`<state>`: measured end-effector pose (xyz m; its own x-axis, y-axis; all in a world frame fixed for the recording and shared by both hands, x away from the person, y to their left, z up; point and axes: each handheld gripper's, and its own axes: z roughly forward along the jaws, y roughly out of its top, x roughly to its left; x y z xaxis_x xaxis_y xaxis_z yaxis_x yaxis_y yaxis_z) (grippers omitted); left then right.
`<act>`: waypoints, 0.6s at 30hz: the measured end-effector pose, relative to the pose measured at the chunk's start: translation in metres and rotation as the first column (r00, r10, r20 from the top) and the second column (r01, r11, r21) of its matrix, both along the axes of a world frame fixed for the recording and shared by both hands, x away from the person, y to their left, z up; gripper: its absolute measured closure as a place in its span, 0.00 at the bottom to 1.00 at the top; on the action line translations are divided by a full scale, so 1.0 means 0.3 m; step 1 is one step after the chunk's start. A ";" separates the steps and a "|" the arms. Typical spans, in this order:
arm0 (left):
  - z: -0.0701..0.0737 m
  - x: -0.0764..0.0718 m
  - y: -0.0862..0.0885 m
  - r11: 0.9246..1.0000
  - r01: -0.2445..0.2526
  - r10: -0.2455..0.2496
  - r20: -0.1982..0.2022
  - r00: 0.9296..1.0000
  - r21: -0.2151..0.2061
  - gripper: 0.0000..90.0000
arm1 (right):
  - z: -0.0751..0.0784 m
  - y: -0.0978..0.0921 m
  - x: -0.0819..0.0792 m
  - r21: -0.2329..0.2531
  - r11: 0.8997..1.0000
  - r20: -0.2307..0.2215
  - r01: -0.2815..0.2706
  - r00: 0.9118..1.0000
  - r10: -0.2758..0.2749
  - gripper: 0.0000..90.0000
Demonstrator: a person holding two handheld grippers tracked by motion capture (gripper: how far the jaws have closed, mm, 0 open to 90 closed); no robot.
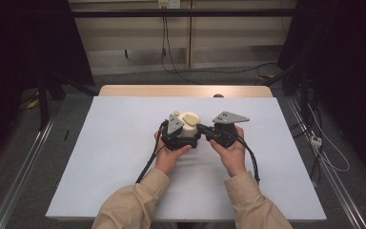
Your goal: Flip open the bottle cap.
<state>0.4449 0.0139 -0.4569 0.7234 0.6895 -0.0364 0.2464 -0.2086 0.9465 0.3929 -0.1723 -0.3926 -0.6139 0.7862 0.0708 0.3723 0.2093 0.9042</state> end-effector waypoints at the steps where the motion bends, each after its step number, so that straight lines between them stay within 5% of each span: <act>1: 0.001 0.000 -0.001 1.000 0.000 0.000 -0.002 1.000 0.001 0.06 | 0.001 0.001 0.000 -0.002 1.000 0.001 -0.001 1.000 0.001 1.00; 18: 0.000 0.000 -0.001 1.000 -0.002 0.002 -0.001 1.000 0.004 0.06 | 0.015 0.007 0.004 0.000 1.000 0.001 0.001 1.000 -0.001 1.00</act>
